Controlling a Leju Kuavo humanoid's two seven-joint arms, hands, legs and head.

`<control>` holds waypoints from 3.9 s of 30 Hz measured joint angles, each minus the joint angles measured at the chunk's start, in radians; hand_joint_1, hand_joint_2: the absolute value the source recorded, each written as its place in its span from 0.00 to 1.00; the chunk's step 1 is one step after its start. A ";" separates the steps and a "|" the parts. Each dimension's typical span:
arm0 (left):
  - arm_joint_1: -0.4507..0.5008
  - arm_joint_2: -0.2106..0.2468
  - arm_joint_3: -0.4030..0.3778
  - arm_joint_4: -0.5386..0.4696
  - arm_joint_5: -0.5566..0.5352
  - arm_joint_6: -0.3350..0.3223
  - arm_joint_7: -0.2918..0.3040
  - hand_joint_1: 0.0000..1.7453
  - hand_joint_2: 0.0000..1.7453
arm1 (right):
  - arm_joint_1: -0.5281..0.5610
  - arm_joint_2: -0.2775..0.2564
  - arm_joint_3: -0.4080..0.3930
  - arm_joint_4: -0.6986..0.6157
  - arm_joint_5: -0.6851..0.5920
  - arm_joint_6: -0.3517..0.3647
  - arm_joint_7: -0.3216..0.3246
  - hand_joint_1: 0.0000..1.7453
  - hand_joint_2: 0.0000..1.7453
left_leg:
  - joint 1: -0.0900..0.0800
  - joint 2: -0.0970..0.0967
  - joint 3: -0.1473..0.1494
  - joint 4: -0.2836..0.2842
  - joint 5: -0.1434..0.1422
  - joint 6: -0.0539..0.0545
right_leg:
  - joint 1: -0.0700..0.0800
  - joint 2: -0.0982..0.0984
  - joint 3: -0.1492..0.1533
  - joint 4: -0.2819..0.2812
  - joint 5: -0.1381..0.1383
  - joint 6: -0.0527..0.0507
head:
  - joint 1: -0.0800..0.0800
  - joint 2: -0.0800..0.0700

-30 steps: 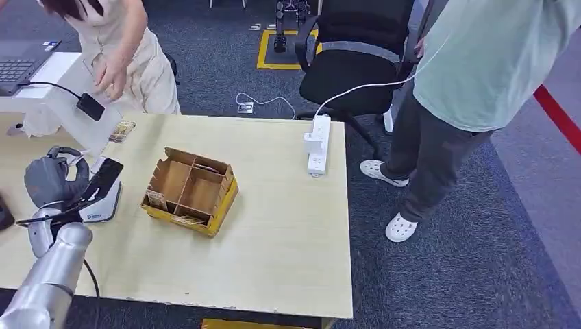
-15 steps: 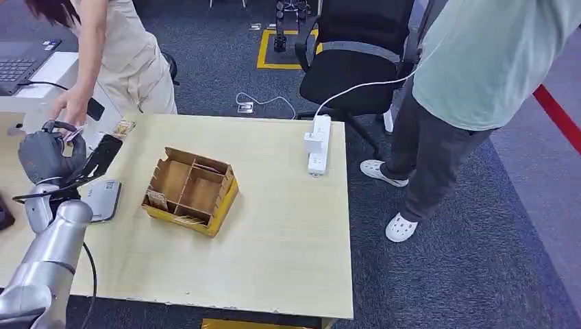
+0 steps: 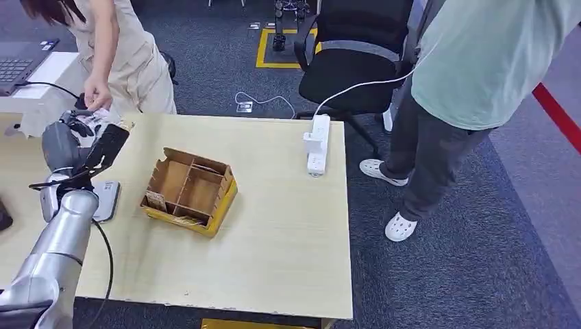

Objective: Pass the card to the sensor for recognition and then transmit it.

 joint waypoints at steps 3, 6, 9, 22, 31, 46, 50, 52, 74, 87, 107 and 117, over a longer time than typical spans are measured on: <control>0.007 0.000 0.000 -0.007 0.003 -0.008 -0.002 0.00 1.00 | 0.000 0.002 0.000 0.000 0.000 0.000 -0.001 0.00 1.00 | 0.000 0.000 0.000 0.000 0.000 0.000 | 0.000 0.000 0.000 0.000 0.000 0.000 | 0.000 0.000; 0.012 0.005 0.000 -0.019 0.032 -0.062 0.035 0.00 1.00 | 0.000 0.003 0.000 0.000 0.000 0.000 0.001 0.00 1.00 | 0.000 0.000 0.000 0.000 0.000 0.000 | 0.000 0.000 0.000 0.000 0.000 0.000 | 0.000 0.000; 0.021 0.008 0.000 -0.039 0.084 -0.124 0.049 0.00 1.00 | 0.001 0.005 0.000 0.000 -0.003 0.000 0.004 0.00 1.00 | 0.000 0.000 0.000 0.000 0.000 0.000 | 0.000 0.000 0.000 0.000 0.000 0.000 | 0.000 0.000; 0.087 0.075 -0.018 -0.170 0.173 -0.380 0.122 0.00 1.00 | 0.006 0.005 0.000 0.000 -0.025 -0.005 -0.006 0.00 1.00 | 0.000 0.002 0.000 0.000 0.000 0.000 | 0.000 0.002 0.000 0.000 0.000 0.000 | 0.000 0.000; 0.461 0.571 0.031 -0.634 0.436 -0.869 0.109 0.00 1.00 | 0.022 -0.008 -0.019 0.002 -0.047 -0.003 -0.022 0.00 1.00 | 0.004 0.010 -0.003 -0.001 -0.003 -0.005 | 0.003 0.011 -0.005 0.002 -0.002 -0.004 | -0.001 0.000; 0.838 0.878 0.299 -0.995 0.441 -0.925 0.134 0.00 1.00 | 0.006 -0.012 -0.035 0.002 -0.039 0.001 -0.021 0.00 1.00 | 0.003 0.001 -0.002 0.000 -0.002 -0.004 | 0.003 0.000 -0.001 0.001 -0.002 -0.004 | 0.000 0.000; 0.859 0.889 0.317 -1.011 0.439 -0.924 0.135 0.00 1.00 | 0.005 -0.012 -0.035 0.002 -0.039 0.001 -0.021 0.00 1.00 | 0.003 0.001 -0.002 0.000 -0.002 -0.004 | 0.003 0.000 -0.001 0.001 -0.002 -0.004 | 0.001 0.000; 0.865 0.890 0.324 -1.017 0.439 -0.924 0.135 0.00 1.00 | 0.004 -0.012 -0.035 0.002 -0.039 0.001 -0.021 0.00 1.00 | 0.003 0.001 -0.002 0.000 -0.002 -0.004 | 0.003 0.000 -0.001 0.001 -0.002 -0.004 | 0.000 0.000; 0.485 0.569 -0.466 -0.914 -0.289 -0.600 -0.020 0.00 1.00 | -0.025 -0.012 -0.042 -0.016 0.029 0.022 0.026 0.00 1.00 | -0.001 -0.004 -0.002 0.000 -0.001 -0.002 | 0.001 -0.005 0.000 0.000 -0.001 -0.002 | 0.002 0.000; 0.319 0.471 -0.761 -0.748 -0.340 -0.507 -0.005 0.00 1.00 | -0.033 -0.012 -0.041 -0.019 0.035 0.029 0.028 0.00 1.00 | 0.000 -0.001 -0.002 0.000 -0.001 -0.001 | 0.001 -0.002 -0.001 0.000 0.000 -0.001 | 0.001 0.000; 0.335 0.277 -0.737 -0.615 -0.581 -0.326 0.255 0.00 1.00 | -0.015 -0.005 -0.043 -0.019 0.032 0.012 0.023 0.00 1.00 | 0.000 -0.001 -0.002 0.000 -0.001 -0.001 | 0.001 -0.002 -0.002 0.000 0.000 -0.001 | 0.001 0.000; 0.361 0.224 -0.644 -0.545 -0.632 -0.346 0.318 0.00 1.00 | -0.008 -0.005 -0.056 -0.019 0.035 0.002 0.012 0.00 1.00 | 0.000 -0.001 -0.002 0.000 -0.001 -0.001 | 0.001 -0.002 -0.001 0.000 0.000 -0.001 | 0.001 0.000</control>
